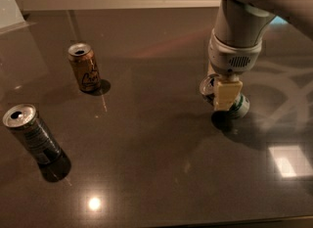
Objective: Knock 7up can over
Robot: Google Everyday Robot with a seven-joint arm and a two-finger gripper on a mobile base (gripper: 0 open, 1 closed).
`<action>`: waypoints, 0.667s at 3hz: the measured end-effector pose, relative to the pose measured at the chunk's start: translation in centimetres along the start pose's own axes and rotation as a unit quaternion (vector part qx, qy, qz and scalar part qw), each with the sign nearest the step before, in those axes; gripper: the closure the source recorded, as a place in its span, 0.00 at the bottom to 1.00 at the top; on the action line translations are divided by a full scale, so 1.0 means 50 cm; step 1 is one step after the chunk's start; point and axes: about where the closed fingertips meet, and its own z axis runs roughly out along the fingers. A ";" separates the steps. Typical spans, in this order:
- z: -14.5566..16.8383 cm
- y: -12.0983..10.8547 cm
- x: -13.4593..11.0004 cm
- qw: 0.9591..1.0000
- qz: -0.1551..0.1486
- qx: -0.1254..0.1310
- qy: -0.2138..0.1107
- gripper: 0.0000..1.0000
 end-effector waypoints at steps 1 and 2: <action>0.010 0.000 -0.009 1.000 -0.011 -0.003 0.009 0.13; 0.017 0.001 -0.016 1.000 -0.019 -0.003 0.015 0.00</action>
Offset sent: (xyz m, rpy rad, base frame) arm -0.0059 0.0090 -0.0136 -0.0619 0.0381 0.0519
